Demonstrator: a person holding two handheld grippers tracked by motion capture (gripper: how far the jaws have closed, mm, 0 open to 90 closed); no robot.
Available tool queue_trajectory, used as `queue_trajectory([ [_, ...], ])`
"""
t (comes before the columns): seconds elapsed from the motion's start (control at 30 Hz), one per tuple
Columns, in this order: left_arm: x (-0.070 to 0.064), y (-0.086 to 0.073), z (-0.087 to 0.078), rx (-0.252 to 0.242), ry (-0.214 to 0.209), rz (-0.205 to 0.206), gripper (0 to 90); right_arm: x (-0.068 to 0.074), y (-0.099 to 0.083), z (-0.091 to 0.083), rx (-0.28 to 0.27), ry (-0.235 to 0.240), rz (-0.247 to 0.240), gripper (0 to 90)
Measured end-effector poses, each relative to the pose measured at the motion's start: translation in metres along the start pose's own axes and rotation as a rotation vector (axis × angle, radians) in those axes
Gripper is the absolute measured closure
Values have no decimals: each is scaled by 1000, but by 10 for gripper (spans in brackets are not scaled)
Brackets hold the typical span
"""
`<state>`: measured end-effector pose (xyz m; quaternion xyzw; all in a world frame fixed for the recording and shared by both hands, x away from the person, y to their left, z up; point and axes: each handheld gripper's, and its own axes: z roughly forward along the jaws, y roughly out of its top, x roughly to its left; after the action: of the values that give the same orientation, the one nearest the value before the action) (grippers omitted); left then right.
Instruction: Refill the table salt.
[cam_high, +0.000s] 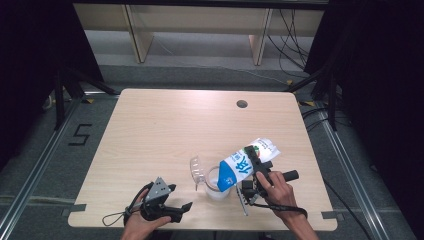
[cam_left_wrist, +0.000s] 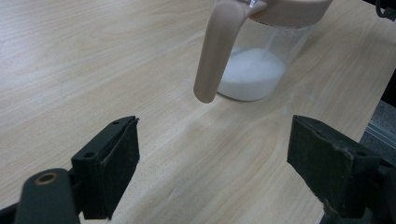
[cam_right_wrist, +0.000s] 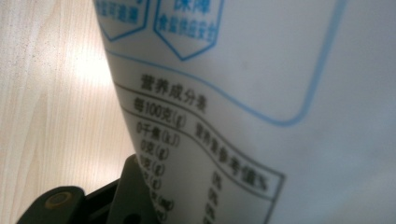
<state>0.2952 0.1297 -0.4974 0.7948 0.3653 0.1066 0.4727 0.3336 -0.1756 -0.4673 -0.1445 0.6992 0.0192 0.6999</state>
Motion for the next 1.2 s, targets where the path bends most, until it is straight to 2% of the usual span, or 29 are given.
queue_trajectory([
  [0.17, 0, 0, 0, 0, 1, 1, 164, -1, 0, 0, -7, 2, -16, 597],
  [0.2, 0, 0, 0, 1, 2, -1, 164, 1, 0, 0, 4, 1, 8, 597],
  [0.27, 0, 0, -1, 1, 5, 5, 164, 1, 0, 0, 4, 2, 9, 597],
  [0.33, 1, 0, -1, -4, 4, 13, 164, -4, 1, 2, -22, -7, -54, 597],
  [0.37, 1, 0, -1, -7, 2, 13, 164, -4, 1, 1, -17, -2, -55, 597],
  [0.4, 1, 1, -1, 3, 5, 11, 164, 1, 1, 0, 1, 0, 5, 597],
  [0.43, 1, 1, -1, 1, 1, 18, 164, 1, 0, 0, 2, 0, 6, 598],
  [0.53, -1, 0, 1, -6, -1, -1, 164, -1, 0, 0, -8, -7, -16, 598],
  [0.57, 0, 1, 0, -4, 0, 19, 164, -1, 0, -1, 4, 7, -10, 598],
  [0.6, 0, 1, 0, -3, 1, 19, 164, 0, 0, -2, 17, 8, 12, 598],
  [0.67, 0, 1, 1, -6, -2, 15, 164, 1, 0, -1, 7, 2, 8, 598],
  [0.73, 0, 0, 0, -4, -2, 2, 164, -1, 0, 0, -9, -8, -21, 600],
  [0.8, 1, 0, -1, 1, 7, 15, 164, 1, 0, 0, 5, -1, 3, 599],
  [0.9, 1, 1, -1, 2, 5, 18, 164, 0, 0, 0, -4, -1, -19, 600],
  [0.93, 0, 0, -1, -1, 1, 0, 164, 0, 0, 0, -2, -1, -19, 600],
  [1.03, 0, 0, 0, -2, -1, 5, 164, 1, 0, -1, 8, -2, -3, 600],
  [1.07, 0, 0, 0, -2, -1, 5, 164, -1, 0, -1, 20, 17, -18, 600],
  [1.2, 0, 0, 0, 1, 0, 3, 164, -3, 0, -1, 16, 12, -37, 601],
])
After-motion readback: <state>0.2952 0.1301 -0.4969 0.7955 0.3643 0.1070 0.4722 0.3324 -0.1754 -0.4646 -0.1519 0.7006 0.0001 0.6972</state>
